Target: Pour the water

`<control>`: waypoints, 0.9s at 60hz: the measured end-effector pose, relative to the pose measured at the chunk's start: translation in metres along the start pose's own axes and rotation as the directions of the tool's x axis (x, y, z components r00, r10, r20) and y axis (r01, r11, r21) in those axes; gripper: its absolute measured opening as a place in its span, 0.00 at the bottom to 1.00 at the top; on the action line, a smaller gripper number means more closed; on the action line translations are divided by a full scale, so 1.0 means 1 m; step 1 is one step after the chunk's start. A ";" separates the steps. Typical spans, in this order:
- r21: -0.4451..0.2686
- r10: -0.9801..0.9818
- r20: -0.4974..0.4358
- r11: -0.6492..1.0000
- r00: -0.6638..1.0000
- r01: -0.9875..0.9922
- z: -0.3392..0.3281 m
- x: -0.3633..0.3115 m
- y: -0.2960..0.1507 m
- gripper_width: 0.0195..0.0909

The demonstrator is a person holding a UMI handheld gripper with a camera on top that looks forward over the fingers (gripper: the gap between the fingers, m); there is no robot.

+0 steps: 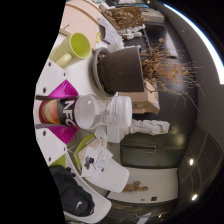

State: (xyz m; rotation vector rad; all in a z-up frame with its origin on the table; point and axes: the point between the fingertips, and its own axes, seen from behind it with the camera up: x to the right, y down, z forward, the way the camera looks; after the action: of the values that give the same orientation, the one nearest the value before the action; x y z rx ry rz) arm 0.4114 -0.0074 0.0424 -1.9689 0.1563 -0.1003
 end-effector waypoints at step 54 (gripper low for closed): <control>-0.158 -0.068 -0.147 0.986 0.987 0.045 -0.328 -0.124 -0.002 0.93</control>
State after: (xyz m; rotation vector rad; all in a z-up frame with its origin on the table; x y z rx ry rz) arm 0.2425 -0.2859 0.1730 -2.1209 0.2132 -0.2838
